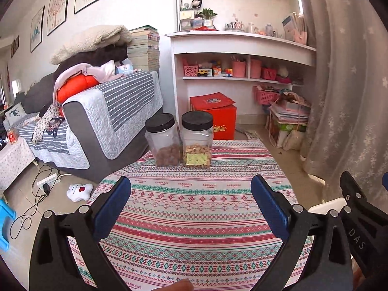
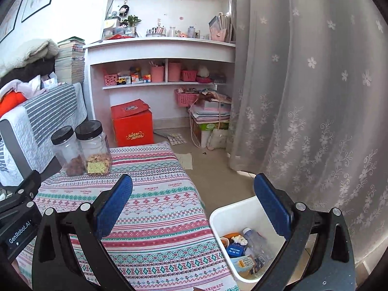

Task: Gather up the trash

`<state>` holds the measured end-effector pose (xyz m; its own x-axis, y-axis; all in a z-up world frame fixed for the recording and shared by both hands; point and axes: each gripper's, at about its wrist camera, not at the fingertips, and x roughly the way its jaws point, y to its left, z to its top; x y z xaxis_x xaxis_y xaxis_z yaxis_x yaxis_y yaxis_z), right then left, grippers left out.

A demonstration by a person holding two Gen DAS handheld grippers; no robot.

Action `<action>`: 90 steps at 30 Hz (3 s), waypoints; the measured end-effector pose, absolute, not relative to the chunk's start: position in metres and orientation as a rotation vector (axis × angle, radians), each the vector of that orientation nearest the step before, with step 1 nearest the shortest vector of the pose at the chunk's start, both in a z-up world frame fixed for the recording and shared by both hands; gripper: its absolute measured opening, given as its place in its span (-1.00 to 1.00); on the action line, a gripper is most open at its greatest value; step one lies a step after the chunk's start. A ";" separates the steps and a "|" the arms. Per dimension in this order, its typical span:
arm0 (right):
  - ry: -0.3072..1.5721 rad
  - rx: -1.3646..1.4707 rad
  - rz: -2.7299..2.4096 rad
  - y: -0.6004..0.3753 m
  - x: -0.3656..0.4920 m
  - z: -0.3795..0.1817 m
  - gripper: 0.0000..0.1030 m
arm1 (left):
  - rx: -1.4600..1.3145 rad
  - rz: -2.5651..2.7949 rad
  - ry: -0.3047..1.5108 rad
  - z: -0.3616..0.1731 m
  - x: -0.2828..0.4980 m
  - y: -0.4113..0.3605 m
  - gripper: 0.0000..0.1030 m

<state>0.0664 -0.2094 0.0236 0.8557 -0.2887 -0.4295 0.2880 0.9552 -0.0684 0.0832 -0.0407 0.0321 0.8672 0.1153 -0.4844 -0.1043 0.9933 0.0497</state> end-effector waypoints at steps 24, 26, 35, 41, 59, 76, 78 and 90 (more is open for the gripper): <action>0.475 0.001 -0.266 -0.191 0.082 0.017 0.86 | -0.020 0.144 0.565 0.021 0.099 -0.015 0.87; 0.475 0.000 -0.267 -0.191 0.082 0.017 0.86 | -0.023 0.138 0.568 0.021 0.100 -0.016 0.87; 0.482 0.003 -0.265 -0.191 0.083 0.018 0.86 | -0.027 0.127 0.585 0.018 0.104 -0.018 0.87; 0.483 0.005 -0.266 -0.190 0.083 0.018 0.86 | -0.026 0.127 0.582 0.018 0.106 -0.020 0.87; 0.478 0.004 -0.265 -0.190 0.084 0.018 0.86 | -0.020 0.117 0.582 0.020 0.105 -0.025 0.87; 0.487 0.008 -0.262 -0.193 0.084 0.015 0.86 | -0.019 0.115 0.578 0.022 0.105 -0.025 0.87; 0.489 0.011 -0.263 -0.193 0.083 0.014 0.86 | -0.018 0.111 0.574 0.022 0.105 -0.025 0.86; 0.493 0.015 -0.263 -0.197 0.082 0.010 0.86 | -0.006 0.075 0.566 0.020 0.103 -0.029 0.78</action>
<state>0.0817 -0.1971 0.0102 0.8478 -0.2464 -0.4696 0.2534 0.9661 -0.0495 0.1033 -0.0290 0.0203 0.8415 0.0692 -0.5357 -0.0725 0.9973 0.0149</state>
